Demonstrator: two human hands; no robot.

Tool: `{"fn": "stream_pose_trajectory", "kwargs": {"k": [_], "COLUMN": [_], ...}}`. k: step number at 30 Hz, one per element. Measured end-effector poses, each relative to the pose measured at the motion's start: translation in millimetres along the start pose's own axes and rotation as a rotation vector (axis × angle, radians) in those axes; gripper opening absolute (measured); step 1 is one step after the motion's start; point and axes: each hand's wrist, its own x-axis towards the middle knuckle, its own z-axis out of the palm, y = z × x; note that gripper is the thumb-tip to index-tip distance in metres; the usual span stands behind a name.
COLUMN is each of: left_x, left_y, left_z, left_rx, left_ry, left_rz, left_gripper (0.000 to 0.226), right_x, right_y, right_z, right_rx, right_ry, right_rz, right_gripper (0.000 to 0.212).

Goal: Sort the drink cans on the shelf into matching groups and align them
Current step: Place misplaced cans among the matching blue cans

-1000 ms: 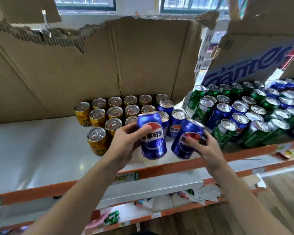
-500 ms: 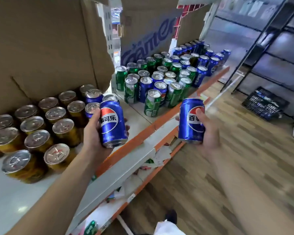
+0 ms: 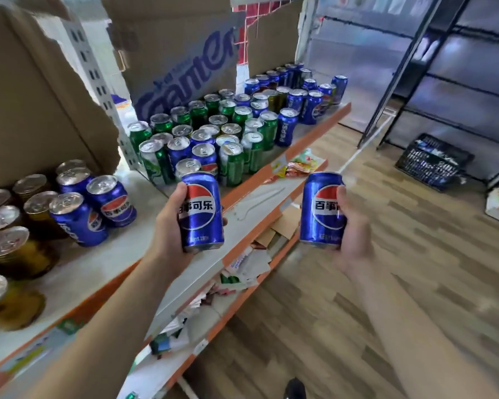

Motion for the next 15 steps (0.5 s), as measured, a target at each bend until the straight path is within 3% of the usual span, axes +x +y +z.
{"fn": "stream_pose_trajectory", "kwargs": {"k": [2,10,15], "left_x": [4,33,54], "left_y": [-11,-55,-75], "left_z": [28,123,167], "left_rx": [0.015,0.076,0.065], "left_ry": [-0.002,-0.006,-0.028], "left_rz": [0.020,0.067,0.052], "left_gripper": [0.058,0.062,0.061], "right_x": [14,65,94], "right_y": [-13,-59,-83], "right_z": [-22,-106,-145], "right_rx": [0.011,0.015,-0.041], "right_ry": [-0.013,0.019,0.024], "right_rz": [-0.018,-0.015,0.004], "right_gripper": [0.053,0.068,0.052]}}
